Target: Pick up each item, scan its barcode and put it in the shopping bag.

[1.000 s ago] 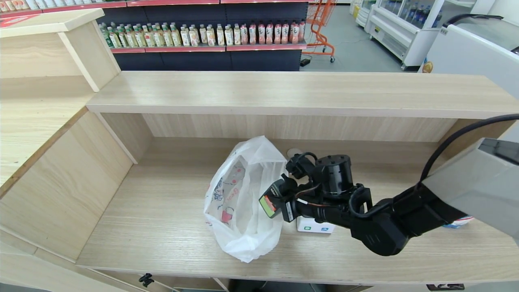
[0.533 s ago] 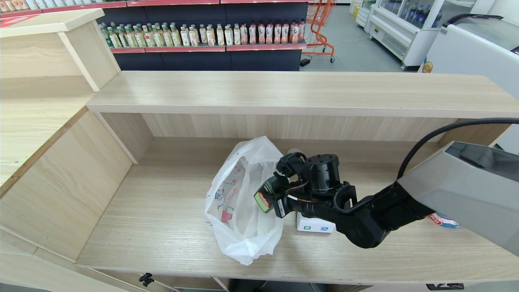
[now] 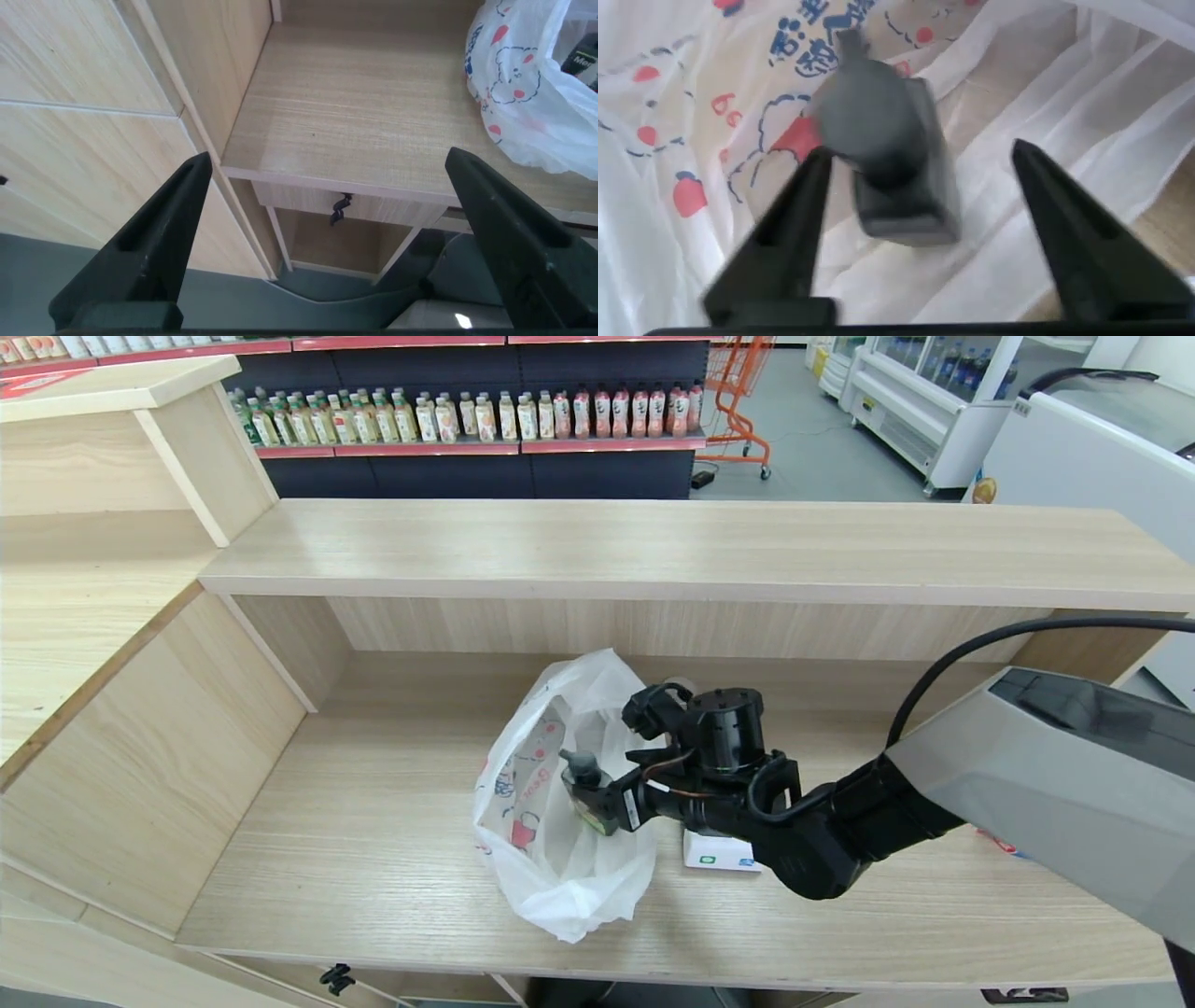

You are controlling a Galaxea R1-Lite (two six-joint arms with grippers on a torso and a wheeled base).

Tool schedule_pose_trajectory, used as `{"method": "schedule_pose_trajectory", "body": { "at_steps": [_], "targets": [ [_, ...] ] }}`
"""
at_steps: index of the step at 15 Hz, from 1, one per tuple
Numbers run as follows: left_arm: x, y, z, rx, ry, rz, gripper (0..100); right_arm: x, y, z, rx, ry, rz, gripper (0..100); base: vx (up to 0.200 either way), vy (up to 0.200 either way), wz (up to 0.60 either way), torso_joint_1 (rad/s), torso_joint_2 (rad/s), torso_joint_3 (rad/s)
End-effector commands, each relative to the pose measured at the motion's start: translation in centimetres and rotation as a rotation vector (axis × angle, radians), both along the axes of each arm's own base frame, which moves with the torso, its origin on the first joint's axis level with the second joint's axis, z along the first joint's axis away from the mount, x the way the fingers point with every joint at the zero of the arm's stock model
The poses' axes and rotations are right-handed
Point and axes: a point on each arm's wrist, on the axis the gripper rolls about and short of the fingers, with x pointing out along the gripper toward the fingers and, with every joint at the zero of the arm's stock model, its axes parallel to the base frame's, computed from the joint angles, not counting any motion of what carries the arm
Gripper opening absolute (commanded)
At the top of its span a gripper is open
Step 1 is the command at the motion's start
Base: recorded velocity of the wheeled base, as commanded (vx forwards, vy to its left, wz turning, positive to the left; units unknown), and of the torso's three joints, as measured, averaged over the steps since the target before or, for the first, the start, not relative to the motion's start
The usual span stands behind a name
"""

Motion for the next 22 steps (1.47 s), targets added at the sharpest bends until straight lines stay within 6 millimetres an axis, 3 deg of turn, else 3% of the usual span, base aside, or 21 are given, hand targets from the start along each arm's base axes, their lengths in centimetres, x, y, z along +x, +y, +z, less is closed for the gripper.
{"method": "schedule_pose_trajectory", "body": {
  "at_steps": [1,4,5,7,10,12,14,16,20,22],
  "targets": [
    [0.0,0.0,0.0,0.000,0.000,0.000,100,0.1,-0.3,1.4,0.046,-0.003,-0.008,100,0.000,0.000,0.00,0.000,0.00,0.000],
    [0.0,0.0,0.0,0.000,0.000,0.000,100,0.3,-2.2,4.3,0.231,0.094,-0.064,100,0.000,0.000,0.00,0.000,0.00,0.000],
    [0.0,0.0,0.0,0.000,0.000,0.000,100,0.0,-2.9,6.2,0.304,0.112,-0.065,100,0.000,0.000,0.00,0.000,0.00,0.000],
    [0.0,0.0,0.0,0.000,0.000,0.000,100,-2.0,-5.2,10.5,0.448,0.198,-0.050,100,0.000,0.000,0.00,0.000,0.00,0.000],
    [0.0,0.0,0.0,0.000,0.000,0.000,100,-6.5,-10.0,14.5,0.432,0.240,-0.124,100,0.000,0.000,0.00,0.000,0.00,0.000],
    [0.0,0.0,0.0,0.000,0.000,0.000,100,-8.7,-13.2,15.4,0.382,0.227,-0.187,100,0.000,0.000,0.00,0.000,0.00,0.000],
    [0.0,0.0,0.0,0.000,0.000,0.000,100,-11.0,-14.9,15.1,0.359,0.223,-0.203,100,0.000,0.000,0.00,0.000,0.00,0.000],
    [0.0,0.0,0.0,0.000,0.000,0.000,100,-12.0,-15.8,14.6,0.354,0.230,-0.222,100,0.000,0.000,0.00,0.000,0.00,0.000],
    [0.0,0.0,0.0,0.000,0.000,0.000,100,-12.4,-17.0,14.2,0.344,0.227,-0.257,100,0.000,0.000,0.00,0.000,0.00,0.000],
    [0.0,0.0,0.0,0.000,0.000,0.000,100,-12.1,-17.3,13.9,0.340,0.231,-0.279,100,-0.200,0.000,0.00,0.005,0.00,0.000]
  ]
}}
